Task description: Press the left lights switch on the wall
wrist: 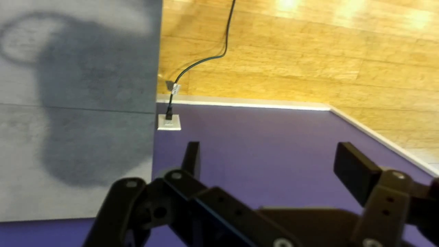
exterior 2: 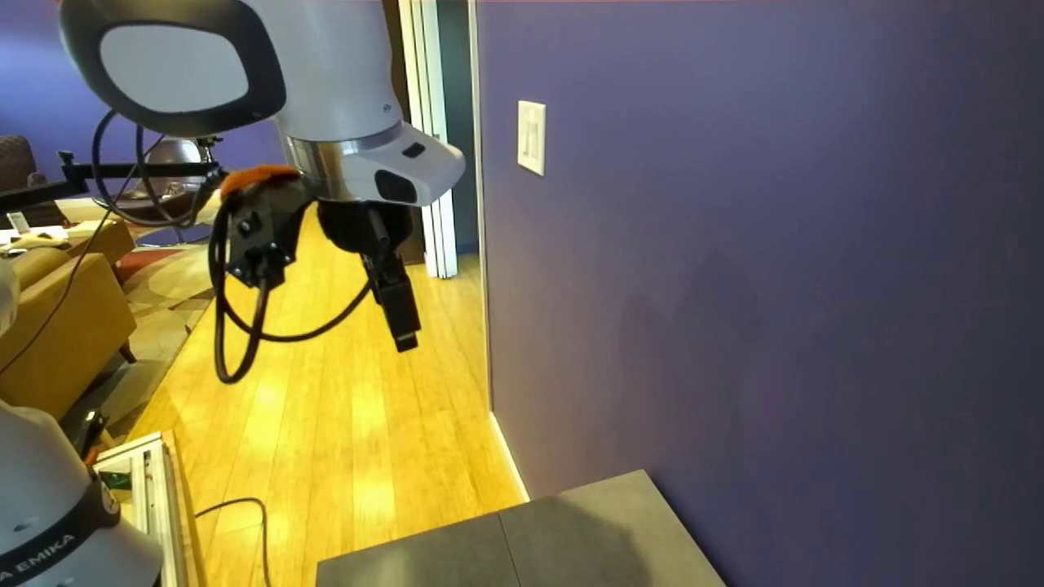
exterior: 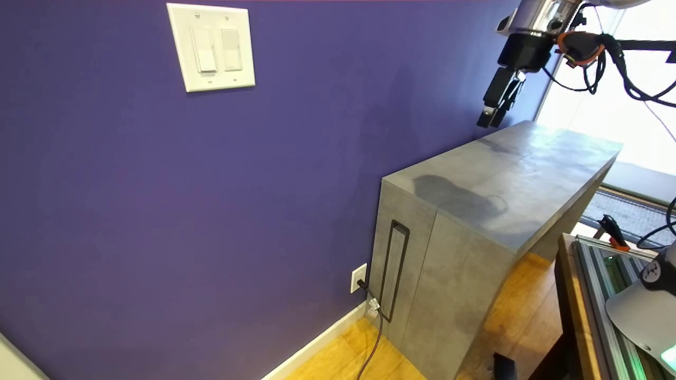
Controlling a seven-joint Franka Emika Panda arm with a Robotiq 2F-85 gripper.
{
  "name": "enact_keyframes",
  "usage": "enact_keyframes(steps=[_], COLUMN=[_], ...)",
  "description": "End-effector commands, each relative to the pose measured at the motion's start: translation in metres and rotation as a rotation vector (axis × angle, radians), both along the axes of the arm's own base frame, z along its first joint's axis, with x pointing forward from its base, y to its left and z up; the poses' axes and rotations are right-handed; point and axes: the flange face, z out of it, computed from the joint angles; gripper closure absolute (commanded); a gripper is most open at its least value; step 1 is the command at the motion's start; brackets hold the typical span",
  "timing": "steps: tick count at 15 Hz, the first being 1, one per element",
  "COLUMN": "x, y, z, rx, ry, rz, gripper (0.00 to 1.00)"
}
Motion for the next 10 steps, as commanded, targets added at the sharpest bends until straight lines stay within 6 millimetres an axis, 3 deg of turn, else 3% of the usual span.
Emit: enact_keyframes(steps=[1,5,10], x=[-0.012,-0.018,-0.008], y=[0.059,0.108,0.158], z=[0.02,0.035,0.054], rx=[0.102,0.204,0.388], ry=[0.078,0.181,0.053], rz=[-0.027,-0.095,-0.24], gripper=[0.0,0.0,0.0])
